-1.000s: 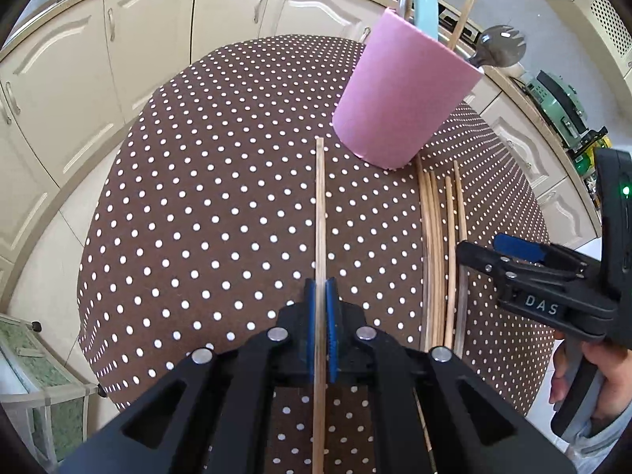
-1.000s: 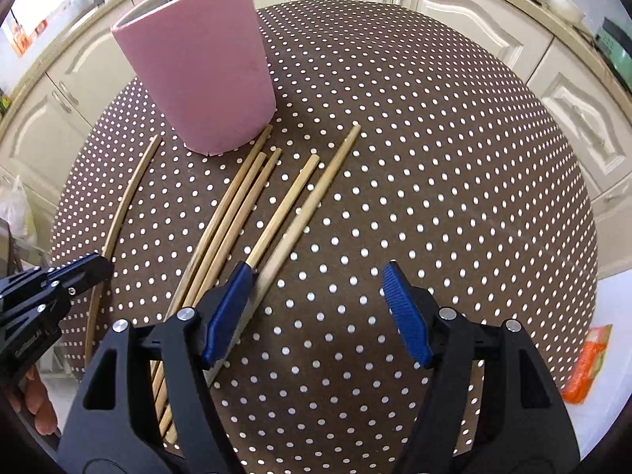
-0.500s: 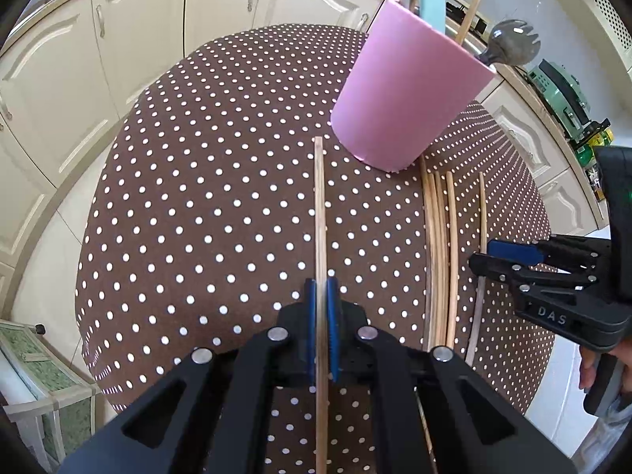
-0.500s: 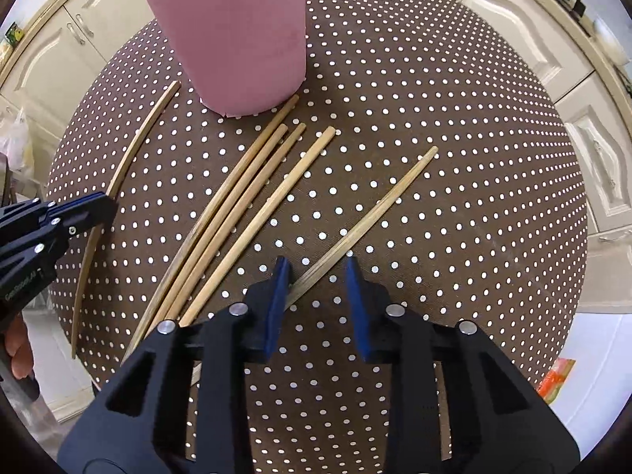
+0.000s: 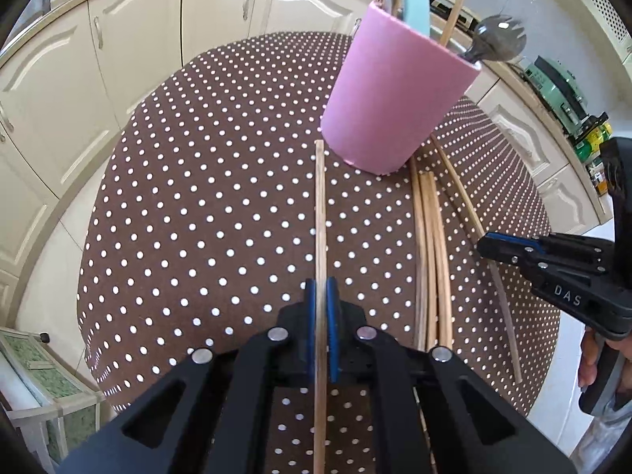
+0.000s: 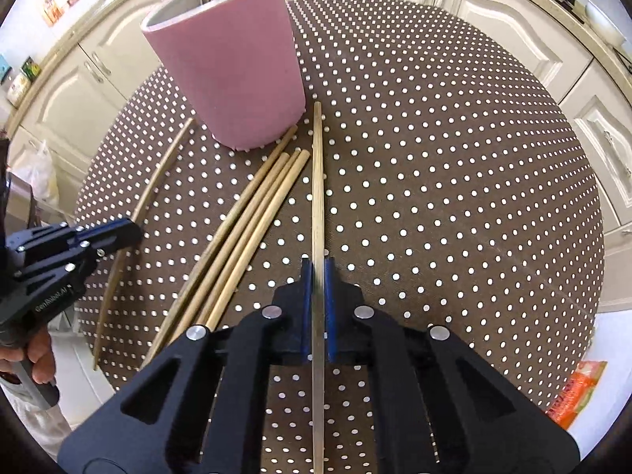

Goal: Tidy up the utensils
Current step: 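Lift the chopsticks upright over the pink cup with both tools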

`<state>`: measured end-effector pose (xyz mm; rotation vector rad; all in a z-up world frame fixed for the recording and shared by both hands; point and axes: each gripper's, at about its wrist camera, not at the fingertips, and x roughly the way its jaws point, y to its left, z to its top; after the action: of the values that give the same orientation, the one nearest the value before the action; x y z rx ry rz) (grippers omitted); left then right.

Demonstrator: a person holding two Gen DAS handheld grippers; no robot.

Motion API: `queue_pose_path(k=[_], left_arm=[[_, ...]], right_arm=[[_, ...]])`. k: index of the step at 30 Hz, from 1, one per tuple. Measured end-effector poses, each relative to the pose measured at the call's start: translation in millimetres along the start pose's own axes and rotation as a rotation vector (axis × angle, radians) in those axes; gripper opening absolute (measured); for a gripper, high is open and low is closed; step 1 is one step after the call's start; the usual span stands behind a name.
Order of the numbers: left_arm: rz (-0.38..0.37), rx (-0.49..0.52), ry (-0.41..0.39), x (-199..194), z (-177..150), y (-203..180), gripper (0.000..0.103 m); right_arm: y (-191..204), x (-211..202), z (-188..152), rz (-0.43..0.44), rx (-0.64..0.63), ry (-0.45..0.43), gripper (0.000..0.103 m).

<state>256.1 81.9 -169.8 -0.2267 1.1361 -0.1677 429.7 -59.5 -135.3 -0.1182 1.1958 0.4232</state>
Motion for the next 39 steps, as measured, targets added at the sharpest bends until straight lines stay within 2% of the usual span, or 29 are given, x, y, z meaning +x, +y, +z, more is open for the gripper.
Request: queue_pose_path(k=[8,10,11,21,25,39], left_arm=[[-0.008,0.008,-0.086,-27,-5,-12,0.005],[-0.014,0.017,-0.124,-39,-5,-18,0.005],[-0.013,0.022,-0.139,-44,-6,-20,0.005],[-0.039,0.082,-0.285,-99,-7,-46,0.005],[-0.050,0.100,-0.325,-114,-6,-54,0.005],[-0.097,0.135,-0.451,-137,4,-73,0.005]], right_arm=[[-23,-39,-20,0.063,0.016,-0.110,0.006],[-24,-55,-42,0.077,0.018,-0.139,0.006],[-25,-62,-42,0.087,0.015,-0.157,0.006],[-9,-132,-73,0.119,-0.030,-0.288,0.006],[9,-142,-80,0.137,-0.045,-0.329,0.006],[17,-170,-80,0.181,-0.074,-0.440,0.006]])
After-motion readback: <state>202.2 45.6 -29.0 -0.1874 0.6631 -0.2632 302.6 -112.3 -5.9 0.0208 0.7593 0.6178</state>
